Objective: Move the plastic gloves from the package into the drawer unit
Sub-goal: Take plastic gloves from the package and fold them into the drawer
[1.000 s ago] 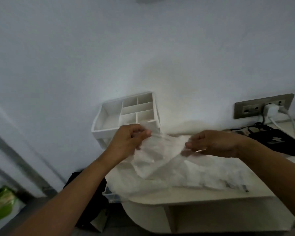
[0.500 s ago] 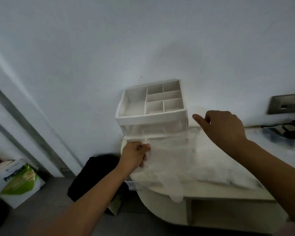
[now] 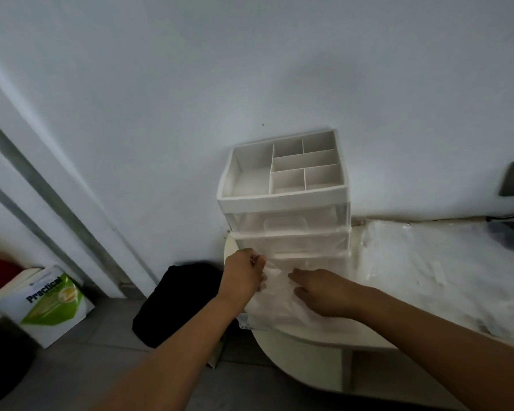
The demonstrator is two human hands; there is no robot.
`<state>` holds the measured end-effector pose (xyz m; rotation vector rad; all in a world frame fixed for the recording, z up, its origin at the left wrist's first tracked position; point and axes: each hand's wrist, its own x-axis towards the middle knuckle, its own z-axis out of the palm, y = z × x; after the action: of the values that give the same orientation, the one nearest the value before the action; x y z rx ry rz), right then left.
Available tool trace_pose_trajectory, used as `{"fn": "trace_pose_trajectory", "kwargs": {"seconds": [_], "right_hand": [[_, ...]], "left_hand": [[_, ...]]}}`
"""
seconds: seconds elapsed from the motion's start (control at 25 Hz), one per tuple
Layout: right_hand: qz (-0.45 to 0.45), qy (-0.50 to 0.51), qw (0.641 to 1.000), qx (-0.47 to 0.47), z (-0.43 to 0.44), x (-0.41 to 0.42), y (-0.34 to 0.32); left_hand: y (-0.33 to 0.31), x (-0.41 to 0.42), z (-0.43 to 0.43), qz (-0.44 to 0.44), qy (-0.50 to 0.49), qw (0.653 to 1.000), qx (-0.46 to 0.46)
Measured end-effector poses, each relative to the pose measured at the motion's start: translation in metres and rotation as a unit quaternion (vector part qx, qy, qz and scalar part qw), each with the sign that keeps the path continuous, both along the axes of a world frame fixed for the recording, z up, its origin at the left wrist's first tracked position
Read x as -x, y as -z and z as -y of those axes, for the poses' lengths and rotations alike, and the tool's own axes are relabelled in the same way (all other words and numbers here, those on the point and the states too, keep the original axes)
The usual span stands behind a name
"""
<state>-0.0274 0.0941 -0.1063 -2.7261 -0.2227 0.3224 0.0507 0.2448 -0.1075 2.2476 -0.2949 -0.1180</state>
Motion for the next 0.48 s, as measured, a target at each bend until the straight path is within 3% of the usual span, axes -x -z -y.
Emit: {"fn": "trace_pose_trajectory", "kwargs": {"seconds": [0.16, 0.24, 0.32, 0.4, 0.48], "right_hand": [[-0.009, 0.012, 0.998, 0.055, -0.006, -0.008, 0.012], [-0.001, 0.011, 0.998, 0.064, -0.007, -0.013, 0.018], [0.006, 0.012, 0.998, 0.061, -0.008, -0.015, 0.021], [0.006, 0.015, 0.998, 0.057, -0.009, -0.015, 0.023], [0.009, 0.017, 0.998, 0.057, -0.010, -0.016, 0.022]], "left_hand": [[-0.001, -0.001, -0.004, 0.058, 0.026, 0.991, -0.115], [-0.011, 0.002, -0.005, 0.139, 0.030, 0.958, -0.249], [-0.022, 0.009, -0.003, 0.204, 0.027, 0.933, -0.296], [-0.024, 0.014, 0.002, 0.206, 0.047, 0.930, -0.300], [-0.015, 0.018, 0.009, 0.137, 0.089, 0.940, -0.300]]}}
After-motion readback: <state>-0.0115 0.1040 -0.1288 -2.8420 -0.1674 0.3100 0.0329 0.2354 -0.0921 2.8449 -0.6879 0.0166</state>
